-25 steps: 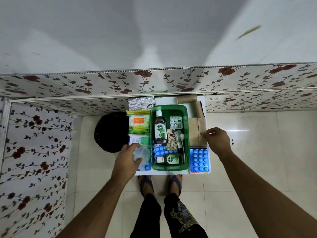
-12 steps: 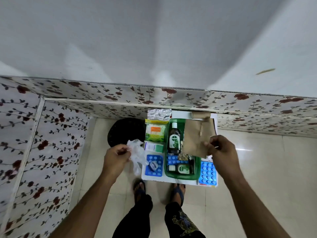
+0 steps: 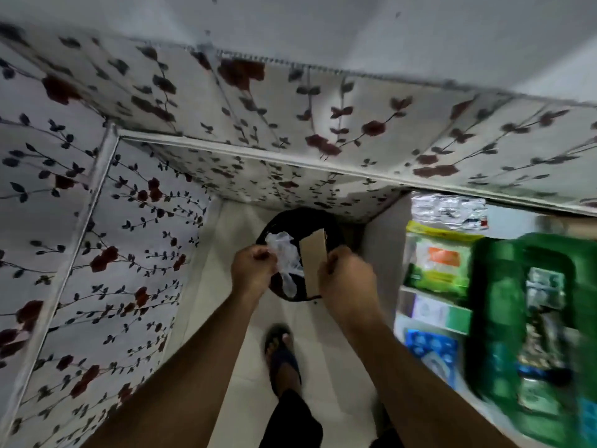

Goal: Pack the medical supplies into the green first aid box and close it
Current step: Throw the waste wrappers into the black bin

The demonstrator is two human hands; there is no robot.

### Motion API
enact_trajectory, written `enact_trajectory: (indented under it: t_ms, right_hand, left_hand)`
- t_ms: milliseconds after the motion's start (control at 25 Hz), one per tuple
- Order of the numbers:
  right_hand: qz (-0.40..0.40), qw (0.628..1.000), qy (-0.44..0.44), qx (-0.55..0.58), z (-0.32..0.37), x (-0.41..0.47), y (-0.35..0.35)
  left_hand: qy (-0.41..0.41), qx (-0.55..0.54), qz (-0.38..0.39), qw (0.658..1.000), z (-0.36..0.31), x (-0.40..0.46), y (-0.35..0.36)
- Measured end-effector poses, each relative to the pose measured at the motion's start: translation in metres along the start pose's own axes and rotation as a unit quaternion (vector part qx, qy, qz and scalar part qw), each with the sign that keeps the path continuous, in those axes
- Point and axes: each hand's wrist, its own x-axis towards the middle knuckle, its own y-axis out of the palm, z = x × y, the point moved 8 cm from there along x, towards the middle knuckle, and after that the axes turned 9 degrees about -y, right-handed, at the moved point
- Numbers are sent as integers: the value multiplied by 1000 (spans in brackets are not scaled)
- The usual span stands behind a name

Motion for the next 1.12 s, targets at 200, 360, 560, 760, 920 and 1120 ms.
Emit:
enact_trajectory:
  t_ms: [200, 360, 560, 760, 920, 1120]
  right_hand:
    - [55, 995, 35, -69, -41, 58, 116]
    - [71, 995, 64, -33, -73, 73, 155]
    - [97, 993, 70, -10, -66, 42, 147]
    - [69, 996, 50, 20, -37, 3, 74]
    - [-8, 998, -30, 50, 0, -46, -42]
    - [-82, 986, -67, 132, -32, -108, -177]
  left_hand:
    - [-37, 9, 90, 995, 49, 86, 38]
    - [-87, -25, 153, 984, 64, 101, 51]
    - [-104, -48, 113, 987, 70, 83, 20]
    - [-72, -54, 98, 991, 35, 4, -5]
    - [-18, -51, 91, 994, -19, -93, -4]
    - [51, -14, 97, 994, -73, -188, 38]
